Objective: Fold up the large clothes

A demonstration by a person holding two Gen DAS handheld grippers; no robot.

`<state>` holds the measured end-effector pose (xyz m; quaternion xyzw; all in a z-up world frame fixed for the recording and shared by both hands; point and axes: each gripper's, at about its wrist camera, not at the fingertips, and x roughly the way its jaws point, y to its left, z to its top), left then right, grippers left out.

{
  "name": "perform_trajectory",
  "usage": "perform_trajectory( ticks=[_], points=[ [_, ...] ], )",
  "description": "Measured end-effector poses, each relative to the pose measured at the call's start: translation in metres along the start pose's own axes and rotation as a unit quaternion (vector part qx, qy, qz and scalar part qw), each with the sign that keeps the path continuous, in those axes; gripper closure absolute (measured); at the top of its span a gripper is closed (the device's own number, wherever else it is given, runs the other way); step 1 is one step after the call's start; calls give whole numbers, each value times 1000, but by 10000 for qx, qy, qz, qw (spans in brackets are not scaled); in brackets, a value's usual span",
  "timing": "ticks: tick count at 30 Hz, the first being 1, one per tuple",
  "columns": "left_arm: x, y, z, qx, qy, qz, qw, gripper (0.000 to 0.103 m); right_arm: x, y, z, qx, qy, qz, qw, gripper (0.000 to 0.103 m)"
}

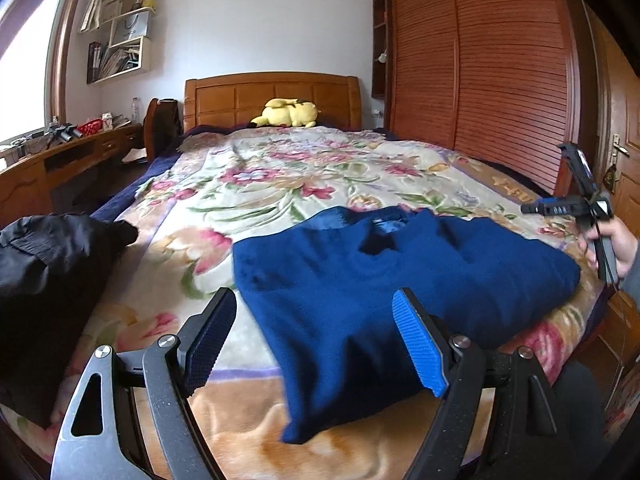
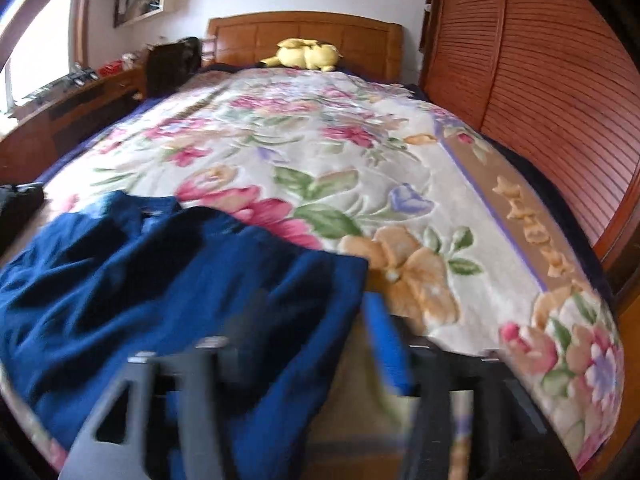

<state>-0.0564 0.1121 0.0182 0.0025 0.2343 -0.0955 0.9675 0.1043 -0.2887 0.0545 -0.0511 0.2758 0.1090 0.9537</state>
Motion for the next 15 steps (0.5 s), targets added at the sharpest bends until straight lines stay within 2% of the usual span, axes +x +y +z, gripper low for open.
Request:
perform_trajectory(
  ticks=[1, 7, 15],
  points=[
    [0, -4, 1, 7, -13, -31, 10000, 22, -8, 2, -7, -30, -15, 46, 10000, 31],
    [6, -37, 5, 9, -83, -377, 9993, 22, -41, 3, -50, 95, 4, 247, 9997, 29],
    [28, -84, 0, 134, -1, -691, 9975, 22, -73, 4, -86, 97, -155, 150, 9997, 29]
  ],
)
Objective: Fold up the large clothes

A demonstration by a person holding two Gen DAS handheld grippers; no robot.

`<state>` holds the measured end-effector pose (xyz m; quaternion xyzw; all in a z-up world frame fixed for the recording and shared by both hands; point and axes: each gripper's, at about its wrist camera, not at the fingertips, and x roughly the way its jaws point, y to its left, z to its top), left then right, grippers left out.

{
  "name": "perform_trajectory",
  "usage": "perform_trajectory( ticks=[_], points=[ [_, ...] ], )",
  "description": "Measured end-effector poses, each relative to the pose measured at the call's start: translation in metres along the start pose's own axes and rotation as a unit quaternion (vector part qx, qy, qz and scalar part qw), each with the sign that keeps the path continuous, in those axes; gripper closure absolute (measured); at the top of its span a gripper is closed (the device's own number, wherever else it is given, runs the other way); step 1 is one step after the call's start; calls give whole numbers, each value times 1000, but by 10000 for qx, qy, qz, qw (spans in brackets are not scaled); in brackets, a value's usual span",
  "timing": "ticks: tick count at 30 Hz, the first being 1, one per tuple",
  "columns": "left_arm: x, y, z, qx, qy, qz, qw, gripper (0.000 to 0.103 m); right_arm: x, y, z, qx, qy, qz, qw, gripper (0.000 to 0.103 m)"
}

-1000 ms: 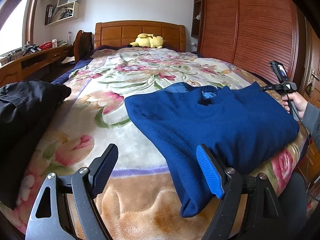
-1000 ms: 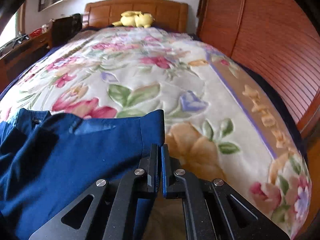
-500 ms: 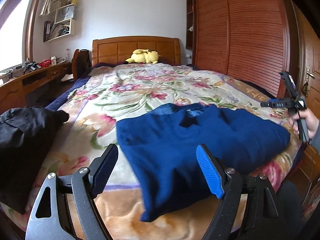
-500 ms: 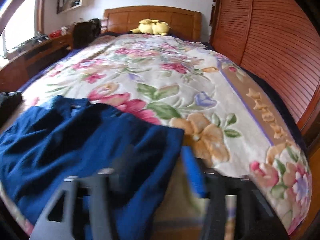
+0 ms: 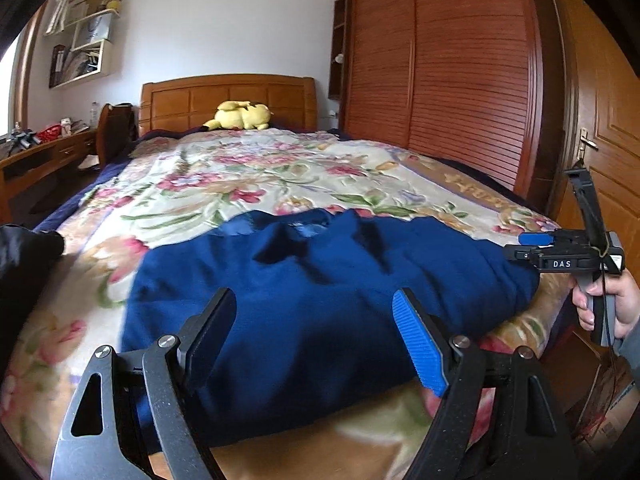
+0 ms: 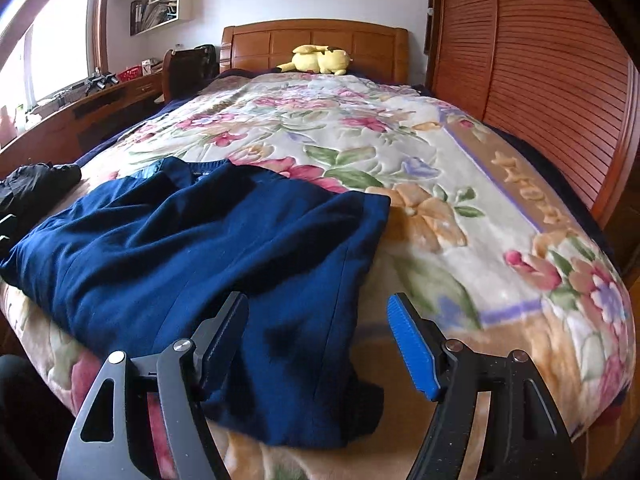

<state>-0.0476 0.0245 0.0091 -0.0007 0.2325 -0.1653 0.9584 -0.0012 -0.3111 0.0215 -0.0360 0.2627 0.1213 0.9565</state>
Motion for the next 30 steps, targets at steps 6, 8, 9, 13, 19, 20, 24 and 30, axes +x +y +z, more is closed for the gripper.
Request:
perform_trajectory(
  ticks=[6, 8, 9, 13, 19, 20, 24, 30],
  points=[
    [24, -11, -13, 86, 353, -20, 9993, 22, 0, -2, -10, 228, 86, 94, 9997, 27],
    [33, -13, -18, 147, 509, 39, 9986, 22, 2, 0, -10, 241, 126, 176, 9995, 27],
    [36, -14, -21, 168, 557, 53, 9983, 22, 2, 2, -11, 213, 138, 185, 9995, 27],
    [42, -14, -27, 179, 686, 32, 9975, 22, 9, 9, -14, 160, 258, 125, 9995, 27],
    [43, -15, -30, 236, 749, -23, 9969, 22, 21, 6, -21, 289, 418, 142, 9986, 17],
    [42, -15, -31, 239, 746, -29, 9969, 22, 23, 6, -23, 323, 466, 186, 9982, 17],
    [43, -14, -30, 244, 746, -13, 9969, 22, 24, 7, -23, 414, 539, 227, 9974, 16],
    [43, -16, -31, 268, 747, 0, 9968, 22, 26, 8, -25, 381, 724, 313, 9962, 17]
  ],
)
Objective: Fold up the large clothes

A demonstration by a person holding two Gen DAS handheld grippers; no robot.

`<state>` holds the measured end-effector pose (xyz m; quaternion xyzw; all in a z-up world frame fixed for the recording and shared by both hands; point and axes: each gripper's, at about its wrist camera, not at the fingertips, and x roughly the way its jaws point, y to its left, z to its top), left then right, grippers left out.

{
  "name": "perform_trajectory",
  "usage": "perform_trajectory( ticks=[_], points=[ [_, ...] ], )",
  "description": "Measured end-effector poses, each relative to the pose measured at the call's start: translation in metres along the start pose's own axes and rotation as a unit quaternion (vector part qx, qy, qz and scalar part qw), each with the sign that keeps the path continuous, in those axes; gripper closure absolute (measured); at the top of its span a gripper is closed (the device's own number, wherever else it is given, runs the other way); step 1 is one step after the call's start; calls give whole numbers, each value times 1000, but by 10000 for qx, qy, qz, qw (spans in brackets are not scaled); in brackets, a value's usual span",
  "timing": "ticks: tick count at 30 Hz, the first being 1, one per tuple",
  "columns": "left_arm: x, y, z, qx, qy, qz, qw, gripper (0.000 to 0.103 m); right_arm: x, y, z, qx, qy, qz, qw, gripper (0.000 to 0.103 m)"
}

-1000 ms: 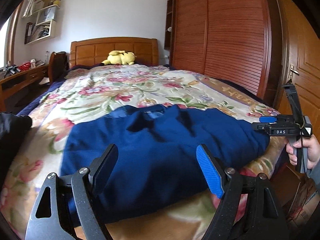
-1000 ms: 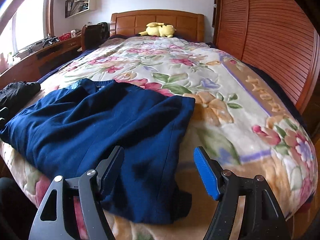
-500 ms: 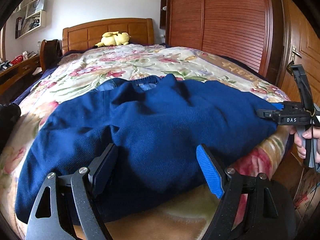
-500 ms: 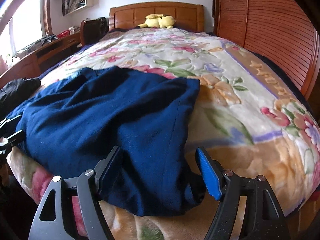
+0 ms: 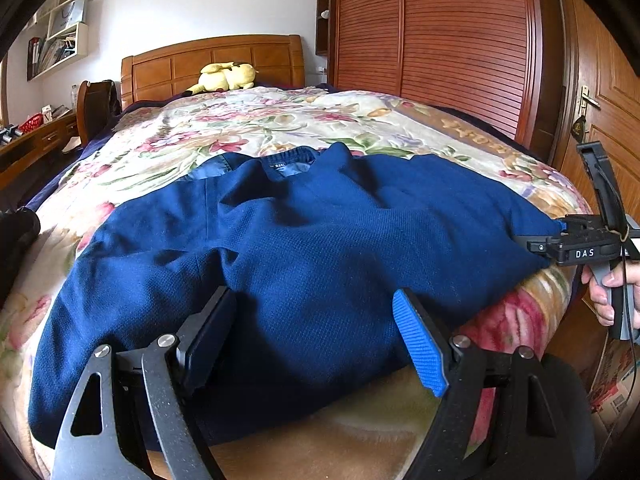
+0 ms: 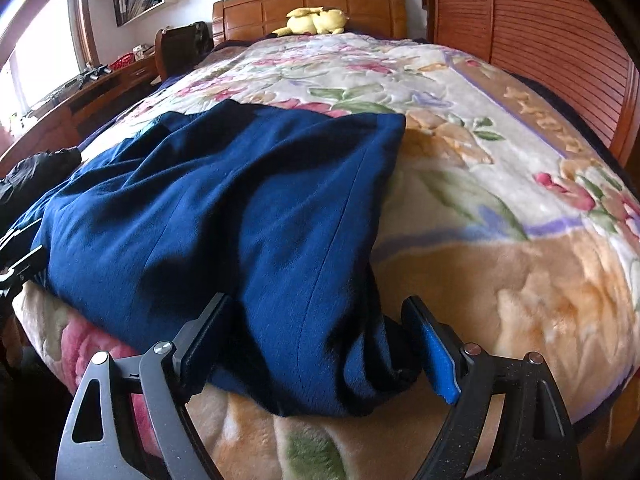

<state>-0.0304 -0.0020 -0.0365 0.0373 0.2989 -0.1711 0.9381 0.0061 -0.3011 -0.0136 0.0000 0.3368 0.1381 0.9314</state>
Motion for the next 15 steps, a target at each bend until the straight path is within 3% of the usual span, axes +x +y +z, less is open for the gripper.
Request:
perform_trajectory(
  ticks=[6, 15],
  points=[
    [0, 0, 0, -4, 0, -1, 10000, 22, 5, -3, 3, 13, 80, 125, 9999, 19],
    [0, 0, 0, -4, 1, -4, 10000, 22, 10, -9, -1, 179, 122, 687, 9974, 44]
  ],
)
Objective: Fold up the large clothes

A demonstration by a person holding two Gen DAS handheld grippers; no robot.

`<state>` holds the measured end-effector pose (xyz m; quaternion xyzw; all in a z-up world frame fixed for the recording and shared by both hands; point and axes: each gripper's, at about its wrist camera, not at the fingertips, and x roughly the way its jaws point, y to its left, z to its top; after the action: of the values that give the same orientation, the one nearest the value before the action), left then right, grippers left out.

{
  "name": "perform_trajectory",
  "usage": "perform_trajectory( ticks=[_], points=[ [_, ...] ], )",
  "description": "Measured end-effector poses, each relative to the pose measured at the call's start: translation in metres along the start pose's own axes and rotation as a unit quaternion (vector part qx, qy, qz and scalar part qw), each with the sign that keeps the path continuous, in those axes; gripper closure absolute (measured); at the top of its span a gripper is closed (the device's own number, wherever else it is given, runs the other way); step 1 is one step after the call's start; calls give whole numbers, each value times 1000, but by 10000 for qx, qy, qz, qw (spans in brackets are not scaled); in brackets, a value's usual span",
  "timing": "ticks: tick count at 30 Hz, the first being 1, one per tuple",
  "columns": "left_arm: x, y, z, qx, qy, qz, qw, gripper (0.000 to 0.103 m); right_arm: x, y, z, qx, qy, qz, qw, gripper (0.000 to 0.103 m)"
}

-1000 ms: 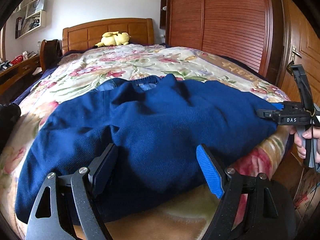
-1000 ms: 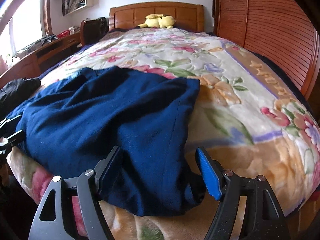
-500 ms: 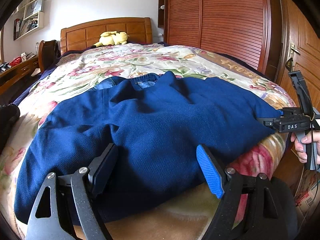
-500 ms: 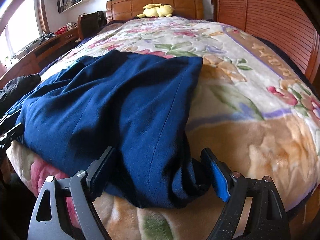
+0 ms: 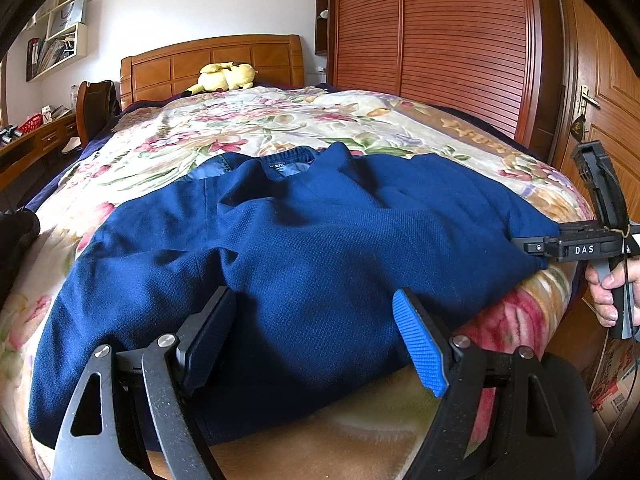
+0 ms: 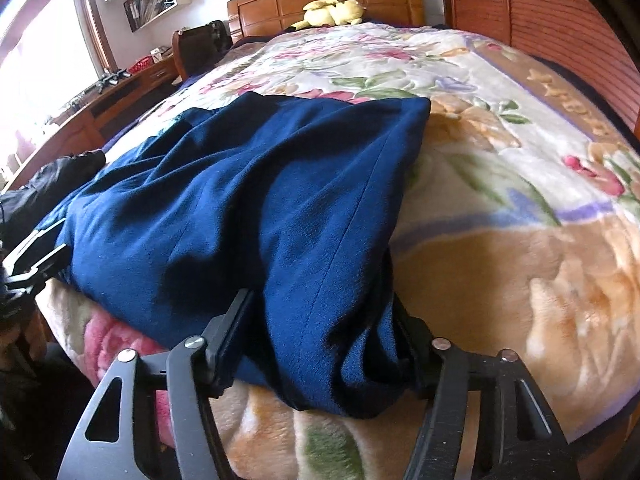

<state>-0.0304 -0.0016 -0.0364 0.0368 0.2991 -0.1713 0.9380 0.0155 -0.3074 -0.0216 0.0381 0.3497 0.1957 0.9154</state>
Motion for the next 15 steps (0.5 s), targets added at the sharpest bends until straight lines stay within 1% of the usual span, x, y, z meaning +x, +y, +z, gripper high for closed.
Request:
perform_trajectory(
  ticks=[3, 4, 5, 8, 12, 15],
  points=[
    [0, 0, 0, 1, -1, -2, 10000, 22, 0, -2, -1, 74, 43, 207, 9997, 55],
    [0, 0, 0, 0, 0, 0, 10000, 22, -1, -3, -2, 92, 43, 277, 9996, 63],
    [0, 0, 0, -2, 3, -4, 10000, 22, -1, -3, -2, 97, 23, 346, 9994, 69],
    [0, 1, 0, -10, 10, -25, 10000, 22, -7, 0, -2, 29, -97, 344, 9994, 75],
    [1, 1, -1, 9, 35, -48, 10000, 22, -30, 5, 8, 48, -559, 389, 9977, 77],
    [0, 3, -2, -1, 52, -80, 10000, 22, -49, 18, 23, -117, -851, 429, 9954, 77]
  ],
)
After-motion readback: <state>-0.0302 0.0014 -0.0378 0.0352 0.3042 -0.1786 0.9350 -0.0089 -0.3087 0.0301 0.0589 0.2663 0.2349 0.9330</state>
